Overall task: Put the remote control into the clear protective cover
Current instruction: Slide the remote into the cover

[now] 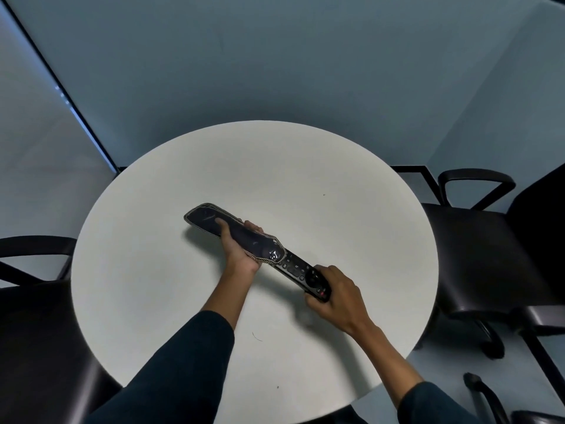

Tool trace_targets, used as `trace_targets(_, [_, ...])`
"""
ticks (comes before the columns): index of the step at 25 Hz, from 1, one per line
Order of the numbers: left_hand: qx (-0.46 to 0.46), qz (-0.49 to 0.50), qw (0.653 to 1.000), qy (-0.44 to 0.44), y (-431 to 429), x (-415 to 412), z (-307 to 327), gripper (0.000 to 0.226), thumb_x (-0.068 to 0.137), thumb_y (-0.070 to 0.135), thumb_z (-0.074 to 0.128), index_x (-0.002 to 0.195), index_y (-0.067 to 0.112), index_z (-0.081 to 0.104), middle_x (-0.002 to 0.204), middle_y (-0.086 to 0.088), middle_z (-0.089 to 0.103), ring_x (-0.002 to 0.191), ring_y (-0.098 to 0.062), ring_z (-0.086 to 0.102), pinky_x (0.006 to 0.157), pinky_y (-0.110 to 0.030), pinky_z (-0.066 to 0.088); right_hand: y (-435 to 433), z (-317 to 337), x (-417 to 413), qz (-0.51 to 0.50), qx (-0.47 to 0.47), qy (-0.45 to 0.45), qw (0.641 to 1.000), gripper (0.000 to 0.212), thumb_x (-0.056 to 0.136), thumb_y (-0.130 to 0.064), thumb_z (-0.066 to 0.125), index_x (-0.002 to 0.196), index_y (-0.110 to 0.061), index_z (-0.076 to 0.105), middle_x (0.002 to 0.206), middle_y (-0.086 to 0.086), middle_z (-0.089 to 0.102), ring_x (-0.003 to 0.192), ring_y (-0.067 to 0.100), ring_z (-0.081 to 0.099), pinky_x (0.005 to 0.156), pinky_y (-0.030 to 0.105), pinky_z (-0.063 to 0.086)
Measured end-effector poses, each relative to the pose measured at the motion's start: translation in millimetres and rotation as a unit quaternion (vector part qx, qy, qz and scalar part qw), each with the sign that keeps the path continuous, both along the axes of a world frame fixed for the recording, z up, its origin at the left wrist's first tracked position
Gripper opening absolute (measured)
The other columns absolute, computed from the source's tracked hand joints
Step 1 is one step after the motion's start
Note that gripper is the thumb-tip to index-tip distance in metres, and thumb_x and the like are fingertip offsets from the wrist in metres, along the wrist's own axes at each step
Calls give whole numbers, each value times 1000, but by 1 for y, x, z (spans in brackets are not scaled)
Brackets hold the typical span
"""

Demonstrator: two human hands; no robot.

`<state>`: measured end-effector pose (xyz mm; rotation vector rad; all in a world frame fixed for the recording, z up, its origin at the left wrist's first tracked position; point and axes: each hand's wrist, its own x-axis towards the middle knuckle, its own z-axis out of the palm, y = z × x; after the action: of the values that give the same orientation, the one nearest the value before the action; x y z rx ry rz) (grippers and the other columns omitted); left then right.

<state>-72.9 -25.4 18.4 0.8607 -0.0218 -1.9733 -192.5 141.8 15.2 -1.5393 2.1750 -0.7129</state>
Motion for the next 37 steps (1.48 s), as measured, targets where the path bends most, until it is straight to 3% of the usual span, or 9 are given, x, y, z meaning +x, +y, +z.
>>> trace_targets(4, [-25,-11,1000,0,12,-5,-2,41,80,58,52,67,19,53,48,4,58,41,-11,56,54,-22,46,-4,7,9,-10,-15,-27,999,66,56,-50,43,112,-17,58,100,5,65,88,25,61,67,25,37])
trace_targets(9, [-50,-37,998,-4,16,-9,1,35,78,52,58,68,19,52,53,4,57,44,-10,55,52,-23,43,-12,19,25,-60,-13,-81,995,58,68,-31,68,120,-20,45,103,1,69,89,26,63,69,26,41])
trace_targets(17, [-43,-103,994,4,36,-26,5,28,83,34,57,65,14,53,51,4,59,42,-9,56,50,-19,47,-29,39,44,-104,14,-95,990,65,69,-28,69,124,-15,36,98,8,69,85,31,64,67,32,45])
trace_targets(19, [-25,-99,995,-3,30,-18,8,26,84,31,57,64,15,53,48,3,58,40,-10,55,49,-19,47,-26,44,31,-58,55,-219,972,70,68,-21,75,126,-17,36,99,5,64,82,24,62,68,30,48])
trace_targets(21, [7,-87,996,10,19,-9,8,26,85,28,56,64,14,51,45,2,58,38,-10,55,48,-16,48,-18,48,14,15,86,-396,914,76,65,-10,78,129,-21,38,104,0,62,87,16,62,73,24,51])
trace_targets(23, [17,-81,997,9,11,-2,6,27,86,29,53,63,15,50,43,2,58,37,-11,56,47,-16,49,-12,45,2,75,88,-476,872,72,62,-3,73,125,-27,45,110,-4,64,92,10,64,79,20,51])
trace_targets(30, [19,-106,994,14,8,0,8,20,84,23,55,68,13,51,47,0,59,42,-10,58,50,-17,49,-16,32,10,59,-2,-432,900,63,63,10,74,103,-37,59,108,-11,65,91,-1,66,82,20,54])
trace_targets(34, [10,-123,992,17,10,1,10,17,83,19,54,68,12,51,48,0,60,42,-11,59,51,-17,50,-15,32,17,19,-35,-422,906,60,59,14,75,96,-31,61,100,-13,65,80,-7,65,68,12,53])
trace_targets(37, [-5,-145,989,16,16,0,9,14,83,16,53,70,11,52,51,-1,61,45,-11,60,52,-18,51,-15,30,24,-13,-56,-411,910,58,55,12,78,92,-29,61,96,-11,65,77,0,65,66,17,53])
